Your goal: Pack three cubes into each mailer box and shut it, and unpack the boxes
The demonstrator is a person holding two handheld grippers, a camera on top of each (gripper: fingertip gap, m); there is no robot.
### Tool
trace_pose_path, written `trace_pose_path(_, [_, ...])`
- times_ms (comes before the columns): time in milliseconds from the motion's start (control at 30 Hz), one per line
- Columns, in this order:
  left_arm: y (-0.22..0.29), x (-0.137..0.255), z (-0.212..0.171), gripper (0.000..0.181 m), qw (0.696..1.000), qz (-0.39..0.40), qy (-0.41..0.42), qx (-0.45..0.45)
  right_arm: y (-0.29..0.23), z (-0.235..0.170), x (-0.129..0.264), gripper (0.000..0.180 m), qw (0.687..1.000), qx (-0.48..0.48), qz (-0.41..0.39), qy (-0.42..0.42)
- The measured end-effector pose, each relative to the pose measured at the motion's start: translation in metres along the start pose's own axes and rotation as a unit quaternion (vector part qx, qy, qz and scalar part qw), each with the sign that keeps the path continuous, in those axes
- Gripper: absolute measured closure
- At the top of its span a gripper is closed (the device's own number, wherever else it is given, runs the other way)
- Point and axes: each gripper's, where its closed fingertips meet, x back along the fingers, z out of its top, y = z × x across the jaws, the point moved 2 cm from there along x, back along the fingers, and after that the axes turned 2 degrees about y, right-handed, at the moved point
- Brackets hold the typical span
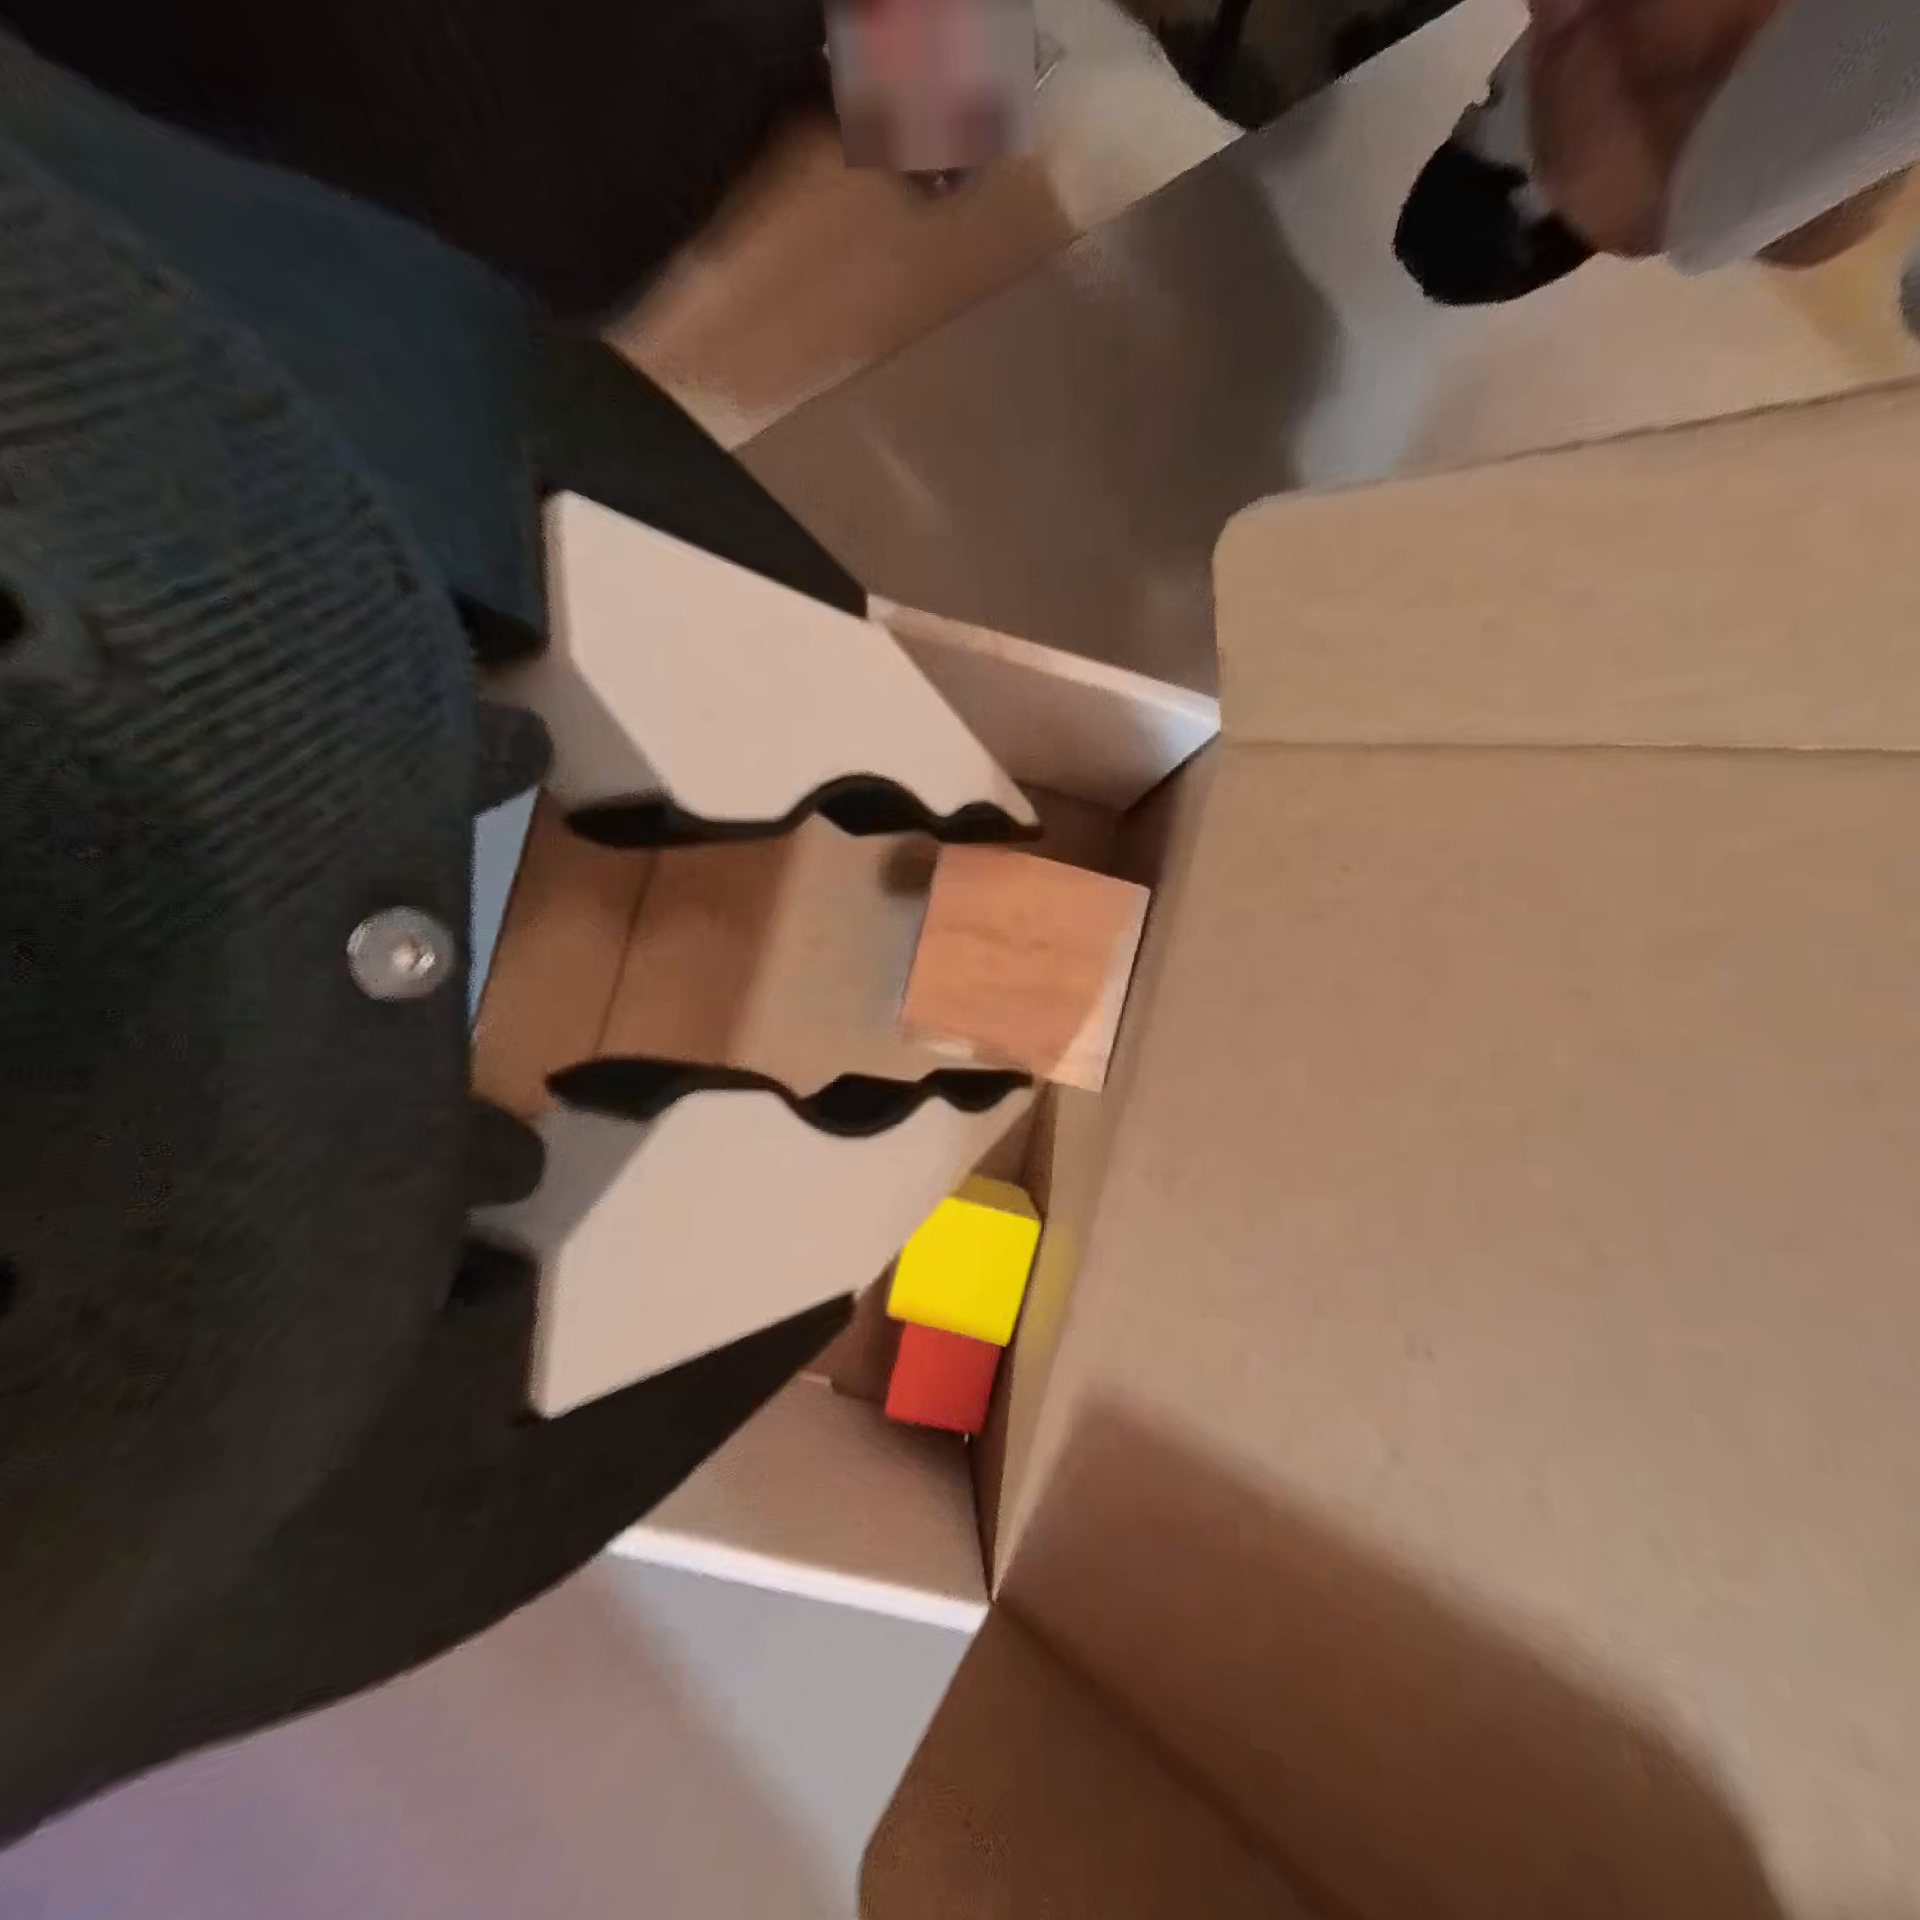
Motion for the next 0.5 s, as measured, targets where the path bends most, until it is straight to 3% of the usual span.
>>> trace_pose_path(133, [-0.001,0.001,0.000,0.160,1.000,-0.003,-0.002,-0.004,0.012,0.010,0.034,0.138,0.999,0.006,-0.024,0.038])
trace_pose_path(233, [0.000,0.001,0.001,0.160,1.000,-0.006,-0.002,-0.008,0.041,0.013,0.100,0.138,0.994,-0.030,-0.056,0.090])
trace_pose_path(300, [0.000,0.001,0.001,0.159,1.000,-0.004,0.001,-0.015,0.076,0.001,0.156,0.138,0.984,-0.059,-0.124,0.117])
trace_pose_path(400, [-0.002,0.001,0.000,0.158,1.000,0.007,0.003,-0.024,0.133,-0.053,0.231,0.138,0.954,-0.118,-0.252,0.113])
trace_pose_path(500, [-0.002,0.001,0.001,0.157,1.000,0.008,0.003,-0.020,0.177,-0.138,0.272,0.137,0.915,-0.181,-0.358,0.051])
